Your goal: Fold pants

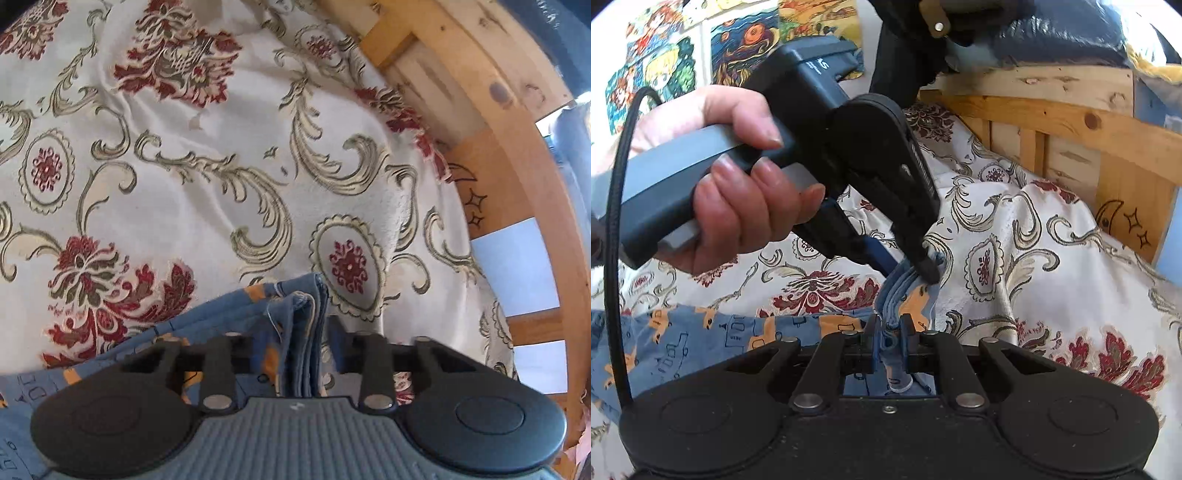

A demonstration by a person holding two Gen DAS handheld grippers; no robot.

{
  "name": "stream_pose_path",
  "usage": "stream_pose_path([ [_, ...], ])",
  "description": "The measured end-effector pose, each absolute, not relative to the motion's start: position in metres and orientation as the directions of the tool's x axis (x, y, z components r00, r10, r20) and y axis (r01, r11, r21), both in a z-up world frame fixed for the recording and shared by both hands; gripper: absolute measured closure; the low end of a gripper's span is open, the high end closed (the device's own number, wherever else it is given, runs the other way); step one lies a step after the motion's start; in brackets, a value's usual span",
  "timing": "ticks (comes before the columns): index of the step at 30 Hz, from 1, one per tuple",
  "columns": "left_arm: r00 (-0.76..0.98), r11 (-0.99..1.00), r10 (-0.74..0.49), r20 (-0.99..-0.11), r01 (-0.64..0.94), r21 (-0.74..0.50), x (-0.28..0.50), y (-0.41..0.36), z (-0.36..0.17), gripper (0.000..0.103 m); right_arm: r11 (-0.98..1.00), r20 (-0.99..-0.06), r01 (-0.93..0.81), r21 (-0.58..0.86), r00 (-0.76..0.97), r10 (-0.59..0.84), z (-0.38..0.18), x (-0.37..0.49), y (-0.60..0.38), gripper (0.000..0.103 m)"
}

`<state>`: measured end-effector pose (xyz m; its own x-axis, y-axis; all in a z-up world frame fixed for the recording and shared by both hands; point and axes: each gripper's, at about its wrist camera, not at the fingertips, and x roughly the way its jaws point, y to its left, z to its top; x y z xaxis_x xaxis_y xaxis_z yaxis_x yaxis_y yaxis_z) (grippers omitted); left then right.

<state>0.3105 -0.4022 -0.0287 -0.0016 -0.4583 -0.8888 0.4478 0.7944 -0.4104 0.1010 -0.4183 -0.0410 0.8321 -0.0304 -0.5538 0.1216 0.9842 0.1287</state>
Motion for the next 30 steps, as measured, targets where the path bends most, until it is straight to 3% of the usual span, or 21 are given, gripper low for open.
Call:
stream_pose_path([
  [2, -0.016, 0.798, -0.461, -0.887, 0.43, -0.423, 0.31, -0.398, -0.031, 0.089, 0.987, -0.554, 0.115, 0.115, 0.832, -0.033, -0.04, 0.099, -0.415, 0.092],
  [5, -0.021, 0.783, -0.5, -0.866, 0.418, -0.462, 0.308, -0.384, -0.031, 0.092, 0.993, -0.55, 0.088, 0.075, 0.835, -0.032, -0.035, 0.095, -0.405, 0.092],
  [18, 0.032, 0.645, -0.727, -0.686, 0.372, -0.667, 0.29, -0.238, -0.025, 0.093, 0.967, -0.549, -0.168, -0.19, 0.835, 0.037, -0.02, 0.071, -0.294, 0.092],
  [30, 0.1, 0.686, -0.704, -0.703, 0.355, -0.636, 0.269, -0.128, -0.071, 0.092, 0.876, -0.656, -0.402, -0.267, 0.742, 0.14, -0.062, 0.076, -0.199, 0.092],
])
